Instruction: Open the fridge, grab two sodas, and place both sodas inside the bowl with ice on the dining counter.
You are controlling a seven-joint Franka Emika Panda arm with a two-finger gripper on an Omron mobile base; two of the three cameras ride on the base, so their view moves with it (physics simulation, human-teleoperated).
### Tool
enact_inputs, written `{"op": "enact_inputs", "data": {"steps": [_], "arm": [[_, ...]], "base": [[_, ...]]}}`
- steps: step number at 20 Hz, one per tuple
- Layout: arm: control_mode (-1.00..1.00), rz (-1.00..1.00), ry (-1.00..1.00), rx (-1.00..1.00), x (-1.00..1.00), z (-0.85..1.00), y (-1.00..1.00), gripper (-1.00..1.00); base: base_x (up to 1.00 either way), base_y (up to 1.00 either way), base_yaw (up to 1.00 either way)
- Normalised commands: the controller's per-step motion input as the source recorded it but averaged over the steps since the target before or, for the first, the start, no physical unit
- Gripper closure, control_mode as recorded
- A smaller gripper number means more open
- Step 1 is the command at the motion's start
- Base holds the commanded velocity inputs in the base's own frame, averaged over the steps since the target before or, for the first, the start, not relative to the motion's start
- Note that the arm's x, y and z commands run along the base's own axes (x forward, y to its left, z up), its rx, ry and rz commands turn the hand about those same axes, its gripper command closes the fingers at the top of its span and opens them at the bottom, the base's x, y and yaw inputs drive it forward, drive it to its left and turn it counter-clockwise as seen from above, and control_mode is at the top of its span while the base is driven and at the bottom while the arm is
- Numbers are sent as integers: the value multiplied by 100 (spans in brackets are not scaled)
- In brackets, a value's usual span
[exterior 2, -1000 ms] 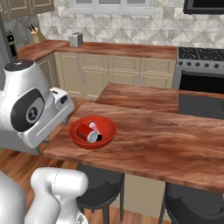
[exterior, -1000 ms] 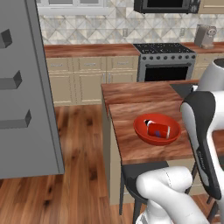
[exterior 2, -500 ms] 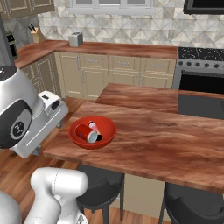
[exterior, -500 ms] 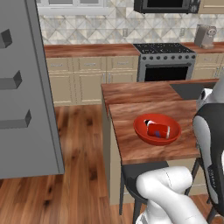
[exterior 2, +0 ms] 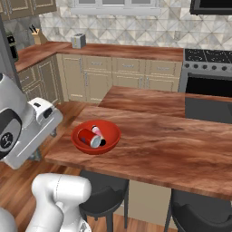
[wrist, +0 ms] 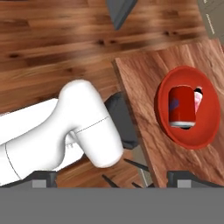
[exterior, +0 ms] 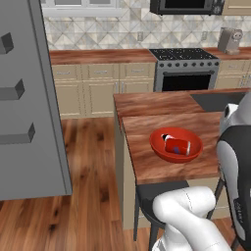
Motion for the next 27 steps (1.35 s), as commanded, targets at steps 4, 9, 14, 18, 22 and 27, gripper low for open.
{"op": "enact_inputs", "data": {"steps": [4,9,14,18,22,27], "arm": [[-100,-3,-3,0,-5,0,26,-100],[-100,-6,-9,1,-16,6,8,-100],[-100,-9,-15,7,-26,14,0,-100],[-100,-10,-16,10,-26,15,0,-100],[-100,-10,-15,12,-23,18,0,-100],[-100,-11,-14,12,-21,19,0,-100]], "base": [[0,0,0],[0,0,0],[0,0,0],[0,0,0],[0,0,0],[0,0,0]]}}
